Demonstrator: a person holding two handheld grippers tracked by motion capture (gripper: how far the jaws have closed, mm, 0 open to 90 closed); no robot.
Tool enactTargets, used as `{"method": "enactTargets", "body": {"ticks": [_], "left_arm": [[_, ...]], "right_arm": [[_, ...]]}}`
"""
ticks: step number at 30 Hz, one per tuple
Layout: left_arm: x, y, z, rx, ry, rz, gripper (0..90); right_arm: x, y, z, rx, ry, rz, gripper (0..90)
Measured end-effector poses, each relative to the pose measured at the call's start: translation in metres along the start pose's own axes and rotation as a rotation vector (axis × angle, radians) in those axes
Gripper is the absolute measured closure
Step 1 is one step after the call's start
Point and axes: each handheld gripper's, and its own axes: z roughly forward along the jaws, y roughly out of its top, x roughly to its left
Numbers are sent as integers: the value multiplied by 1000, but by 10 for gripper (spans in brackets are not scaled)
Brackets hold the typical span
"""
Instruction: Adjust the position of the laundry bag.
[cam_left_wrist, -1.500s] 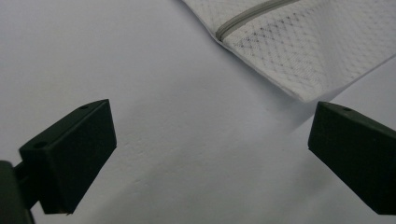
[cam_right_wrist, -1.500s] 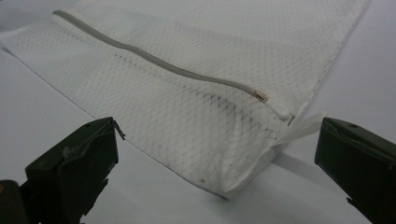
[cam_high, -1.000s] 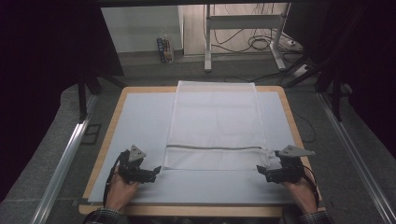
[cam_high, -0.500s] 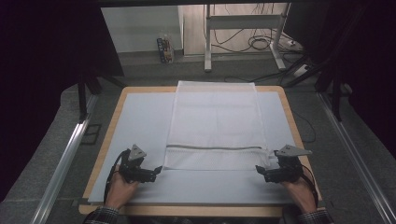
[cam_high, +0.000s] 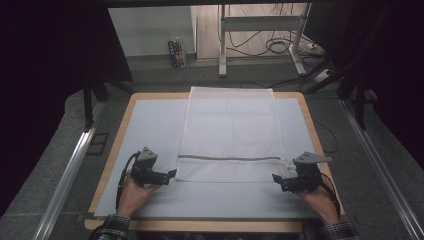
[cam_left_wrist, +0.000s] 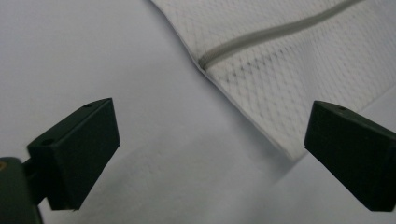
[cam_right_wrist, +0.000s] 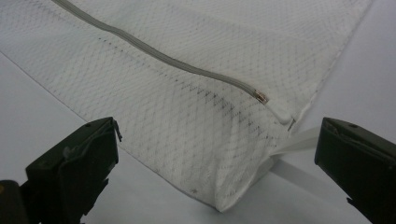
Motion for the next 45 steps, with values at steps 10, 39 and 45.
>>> {"method": "enactTargets", "body": {"ticks": [10, 39, 45], "left_arm": [[-2, 13, 12, 21, 13, 44, 115], [12, 49, 45, 14, 40, 86, 202], [14, 54, 53, 28, 46, 92, 291]], "right_arm": [[-2, 7, 2, 31, -29, 3, 53], [-31, 32, 21, 72, -125, 25, 319], [-42, 36, 28, 92, -136, 30, 416]]}}
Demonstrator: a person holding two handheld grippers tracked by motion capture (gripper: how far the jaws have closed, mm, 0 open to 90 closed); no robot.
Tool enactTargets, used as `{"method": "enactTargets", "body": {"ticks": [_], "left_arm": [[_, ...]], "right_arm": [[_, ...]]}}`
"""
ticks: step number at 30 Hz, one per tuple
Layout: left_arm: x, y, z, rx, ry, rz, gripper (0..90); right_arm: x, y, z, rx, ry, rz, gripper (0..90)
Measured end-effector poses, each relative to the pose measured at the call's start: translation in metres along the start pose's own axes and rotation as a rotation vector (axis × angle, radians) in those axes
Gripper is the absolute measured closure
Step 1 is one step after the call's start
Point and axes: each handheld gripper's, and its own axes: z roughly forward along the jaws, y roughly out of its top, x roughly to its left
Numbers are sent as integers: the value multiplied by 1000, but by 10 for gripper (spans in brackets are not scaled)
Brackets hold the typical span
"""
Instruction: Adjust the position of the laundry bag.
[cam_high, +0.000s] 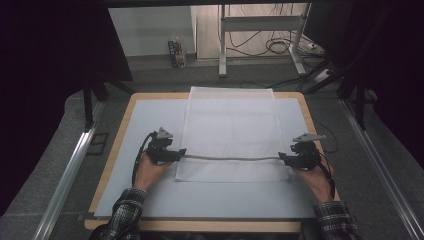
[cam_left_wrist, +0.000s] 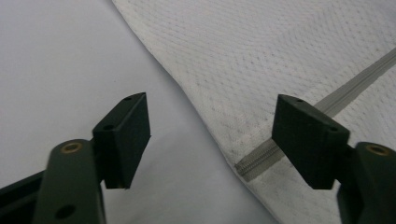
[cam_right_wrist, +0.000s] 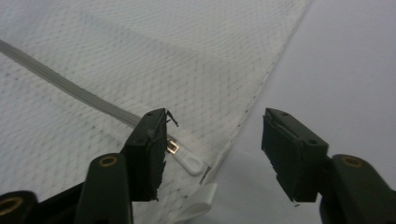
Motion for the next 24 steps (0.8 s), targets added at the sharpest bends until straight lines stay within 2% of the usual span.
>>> {"method": "enactTargets", "body": {"ticks": [6, 11, 15, 18, 24], "left_arm": [[5, 1, 5, 0, 6, -20, 349], [4, 2, 14, 18, 21, -2, 388], [5, 4, 19, 16, 25, -11, 425], [5, 4, 22, 18, 30, -21, 451], [5, 2, 28, 28, 31, -29, 452]], "right_arm": [[-8, 6, 10, 6, -19, 8, 495], [-12, 9, 19, 18, -28, 4, 572], [-14, 12, 25, 25, -37, -3, 629], [-16, 13, 30, 35, -39, -10, 624], [-17, 14, 39, 36, -31, 5, 523]]}}
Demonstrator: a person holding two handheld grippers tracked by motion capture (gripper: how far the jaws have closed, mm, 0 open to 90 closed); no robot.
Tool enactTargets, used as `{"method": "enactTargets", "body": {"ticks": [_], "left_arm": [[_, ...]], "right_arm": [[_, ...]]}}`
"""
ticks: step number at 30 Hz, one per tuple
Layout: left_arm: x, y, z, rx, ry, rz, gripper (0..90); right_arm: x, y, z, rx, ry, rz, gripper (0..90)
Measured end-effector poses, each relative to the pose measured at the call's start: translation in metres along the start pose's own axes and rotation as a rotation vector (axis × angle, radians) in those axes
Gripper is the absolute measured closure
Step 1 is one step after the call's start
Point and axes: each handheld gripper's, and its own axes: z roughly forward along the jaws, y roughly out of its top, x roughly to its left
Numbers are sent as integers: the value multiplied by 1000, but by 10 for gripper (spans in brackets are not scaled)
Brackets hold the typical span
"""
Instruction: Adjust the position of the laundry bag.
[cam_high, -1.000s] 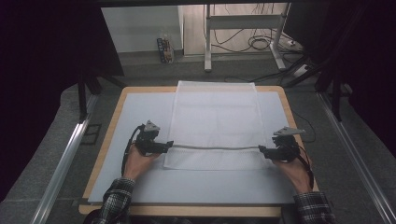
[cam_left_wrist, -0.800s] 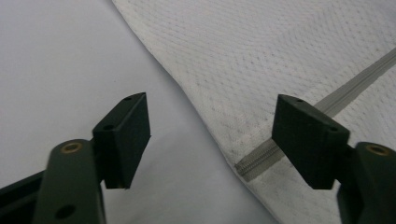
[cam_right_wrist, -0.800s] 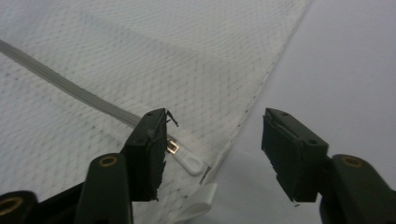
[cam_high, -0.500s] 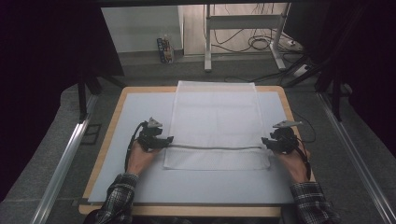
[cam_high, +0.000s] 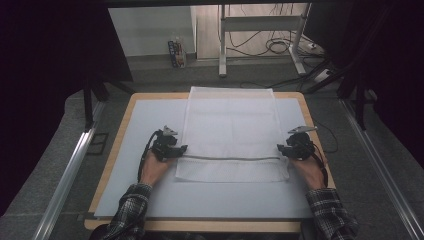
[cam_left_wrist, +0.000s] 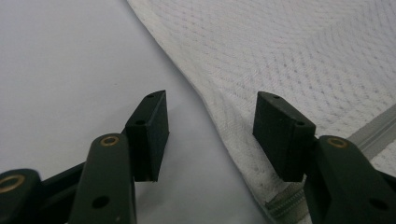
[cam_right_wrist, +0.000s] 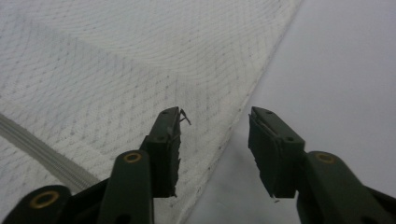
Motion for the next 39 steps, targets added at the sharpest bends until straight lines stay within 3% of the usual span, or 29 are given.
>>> {"method": "enactTargets", "body": {"ticks": [4, 12, 14, 16, 18, 25, 39], "left_arm": [[-1, 0, 0, -1, 3, -14, 483], [-1, 2, 0, 1, -22, -61, 732], [-3, 3, 0, 8, -45, -48, 812], [-6, 4, 0, 14, -34, -34, 885], [-6, 4, 0, 17, -38, -25, 887], [0, 5, -6, 11, -97, -57, 890], [-3, -1, -23, 37, -88, -15, 886]], "right_arm": [[1, -1, 5, 25, 4, -14, 565], [2, 1, 4, 46, 54, -8, 778], [3, 1, 4, 51, 45, -14, 840], [5, 2, 4, 55, 38, -35, 872], [6, 2, 4, 57, 33, -42, 874], [7, 3, -1, 38, 27, -46, 876], [17, 0, -13, 17, 62, -79, 876]]}}
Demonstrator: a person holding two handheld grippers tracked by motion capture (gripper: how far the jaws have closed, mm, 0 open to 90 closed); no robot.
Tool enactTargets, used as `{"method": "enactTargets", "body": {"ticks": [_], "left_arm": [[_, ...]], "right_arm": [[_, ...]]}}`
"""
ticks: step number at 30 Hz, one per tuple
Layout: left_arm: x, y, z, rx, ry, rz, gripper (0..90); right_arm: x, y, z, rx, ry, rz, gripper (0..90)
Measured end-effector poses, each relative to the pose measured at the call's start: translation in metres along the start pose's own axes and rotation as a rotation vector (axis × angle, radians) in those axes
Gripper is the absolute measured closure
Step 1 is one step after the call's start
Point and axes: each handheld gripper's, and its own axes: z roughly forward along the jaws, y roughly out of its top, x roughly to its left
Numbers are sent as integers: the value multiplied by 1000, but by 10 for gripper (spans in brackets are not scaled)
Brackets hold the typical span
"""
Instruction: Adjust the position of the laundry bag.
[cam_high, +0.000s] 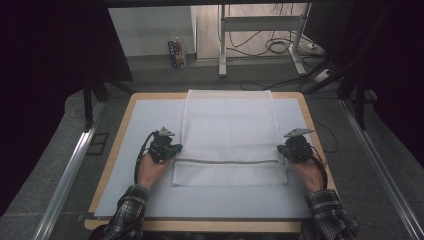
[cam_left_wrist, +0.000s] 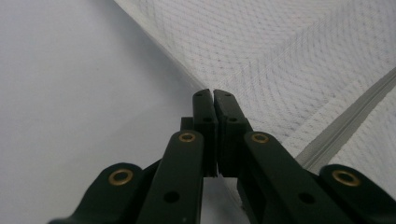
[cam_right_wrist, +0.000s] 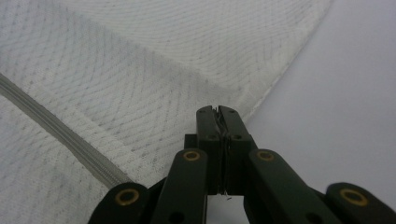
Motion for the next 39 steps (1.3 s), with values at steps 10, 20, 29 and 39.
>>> {"method": "enactTargets", "body": {"ticks": [10, 20, 29, 39], "left_arm": [[-1, -9, -13, 7, -28, 12, 886], [-8, -18, -25, 28, -11, 47, 886], [-10, -26, -35, 31, -27, 38, 886], [-13, -40, -44, 45, -26, 32, 884]], "right_arm": [[3, -7, -12, -35, 66, 5, 873], [12, -13, -20, -43, 114, 6, 872], [21, -18, -28, -29, 133, -16, 872], [32, -19, -30, -18, 159, -34, 872]]}}
